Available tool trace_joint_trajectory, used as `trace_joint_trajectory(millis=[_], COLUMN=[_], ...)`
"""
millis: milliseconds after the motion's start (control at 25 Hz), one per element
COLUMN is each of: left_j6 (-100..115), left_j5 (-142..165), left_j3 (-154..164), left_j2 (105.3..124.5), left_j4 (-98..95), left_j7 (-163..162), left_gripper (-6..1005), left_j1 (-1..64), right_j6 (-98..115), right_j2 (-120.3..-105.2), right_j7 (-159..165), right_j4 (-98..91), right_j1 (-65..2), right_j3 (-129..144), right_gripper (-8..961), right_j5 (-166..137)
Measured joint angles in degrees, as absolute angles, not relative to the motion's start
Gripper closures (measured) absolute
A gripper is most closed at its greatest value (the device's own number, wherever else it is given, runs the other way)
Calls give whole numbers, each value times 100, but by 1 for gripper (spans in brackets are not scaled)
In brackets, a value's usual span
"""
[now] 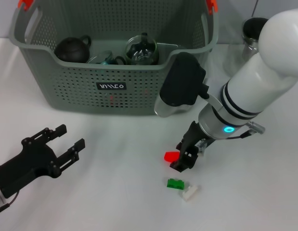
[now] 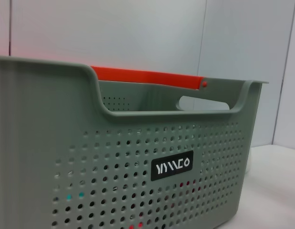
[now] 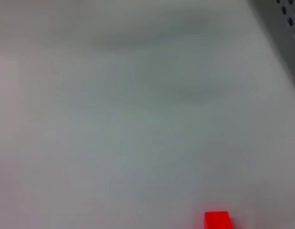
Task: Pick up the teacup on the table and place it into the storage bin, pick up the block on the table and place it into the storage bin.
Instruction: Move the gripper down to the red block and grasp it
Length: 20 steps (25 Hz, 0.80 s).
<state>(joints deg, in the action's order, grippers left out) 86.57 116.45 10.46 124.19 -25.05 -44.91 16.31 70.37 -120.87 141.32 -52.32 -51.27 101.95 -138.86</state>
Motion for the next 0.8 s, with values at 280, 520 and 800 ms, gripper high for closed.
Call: trace_joint_trajectory(millis=[280, 520, 800], left_j6=[8657, 8657, 8657], left_j5=[11645, 11645, 11645], left_j3=[1037, 1026, 1019], left_j2=[12419, 12419, 12419], left_j4=[-2505, -2505, -2505], left_j7=[-4491, -4491, -4491], left_gripper=[371, 371, 370], left_j1=[1617, 1613, 1608], right_j6=[6892, 6802, 6777], right_j2=[-12093, -12091, -12094], right_j7=[14127, 14159, 14184], right_j4=[-4944, -4916, -4860], right_j1=[-5252, -5254, -5272], right_j3=[10196, 10201, 10239], right_gripper=[512, 655, 744], right_j5=[-13768, -13714, -13701])
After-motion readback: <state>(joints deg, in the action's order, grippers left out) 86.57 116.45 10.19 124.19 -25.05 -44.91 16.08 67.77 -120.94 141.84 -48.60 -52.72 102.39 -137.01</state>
